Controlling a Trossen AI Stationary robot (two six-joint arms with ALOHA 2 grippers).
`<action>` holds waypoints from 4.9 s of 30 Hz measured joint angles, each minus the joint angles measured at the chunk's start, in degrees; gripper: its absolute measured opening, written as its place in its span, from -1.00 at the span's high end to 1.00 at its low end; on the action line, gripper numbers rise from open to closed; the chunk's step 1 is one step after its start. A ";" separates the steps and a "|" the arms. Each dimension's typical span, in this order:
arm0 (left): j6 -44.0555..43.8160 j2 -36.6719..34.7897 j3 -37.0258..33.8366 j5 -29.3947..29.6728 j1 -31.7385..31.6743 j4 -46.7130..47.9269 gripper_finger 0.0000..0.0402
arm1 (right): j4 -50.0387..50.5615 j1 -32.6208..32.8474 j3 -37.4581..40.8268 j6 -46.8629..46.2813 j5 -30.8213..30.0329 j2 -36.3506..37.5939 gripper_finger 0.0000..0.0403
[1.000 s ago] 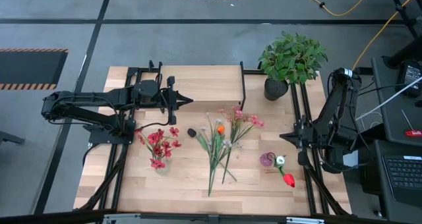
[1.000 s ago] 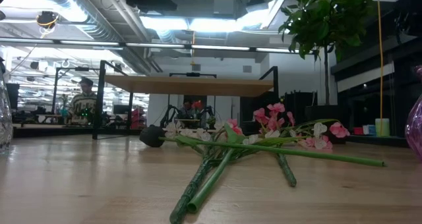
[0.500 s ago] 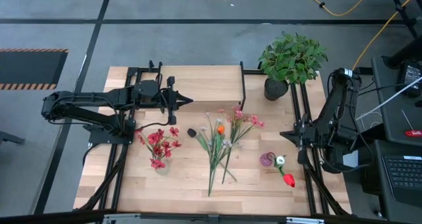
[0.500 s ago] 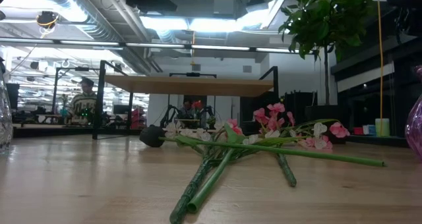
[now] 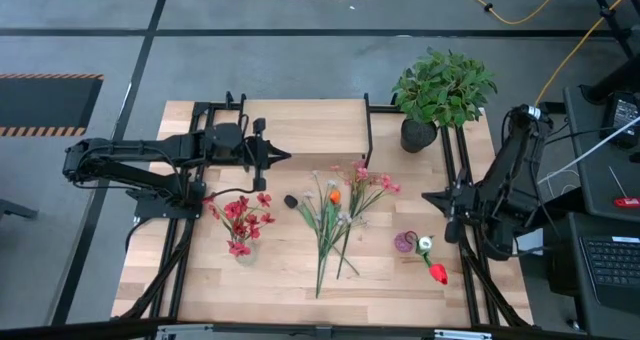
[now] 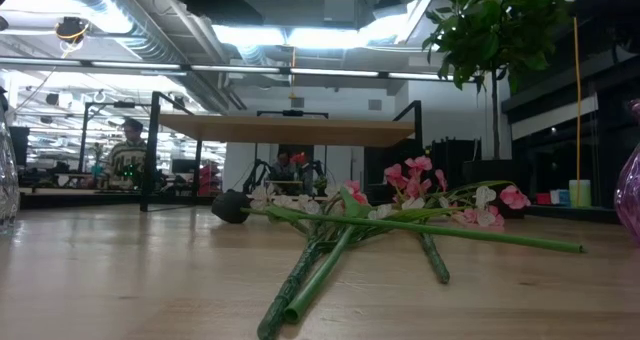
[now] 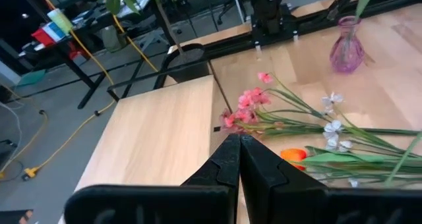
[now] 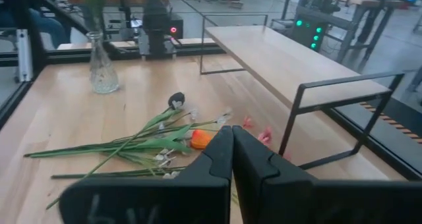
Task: Pick and place flowers into a vace then onto a shelf
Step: Put the black flower into the pink vase
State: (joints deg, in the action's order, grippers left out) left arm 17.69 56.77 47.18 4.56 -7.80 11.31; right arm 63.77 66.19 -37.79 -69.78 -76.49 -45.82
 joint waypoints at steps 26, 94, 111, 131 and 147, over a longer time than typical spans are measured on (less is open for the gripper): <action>16.97 24.39 20.22 -15.26 -1.87 20.81 0.99 | -4.89 -5.07 -0.01 -0.44 0.20 -0.95 0.95; 19.09 51.28 26.14 -10.19 10.72 25.96 0.40 | -4.77 -5.04 -0.01 -0.22 3.25 -3.96 0.95; 18.04 53.92 26.12 -9.16 10.72 26.31 0.44 | -4.77 -5.04 -0.01 -0.22 3.23 -3.93 0.95; 17.41 54.27 26.12 -9.15 10.72 26.18 0.47 | -4.77 -5.04 -0.01 -0.21 3.23 -3.93 0.95; 17.60 54.29 23.50 -11.98 10.70 26.27 0.49 | -4.79 -5.04 -0.01 -0.36 3.22 -3.93 0.95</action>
State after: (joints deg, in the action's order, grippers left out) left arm 35.29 111.07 70.67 -7.42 2.90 37.58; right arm 58.98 61.14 -37.80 -70.14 -73.26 -49.76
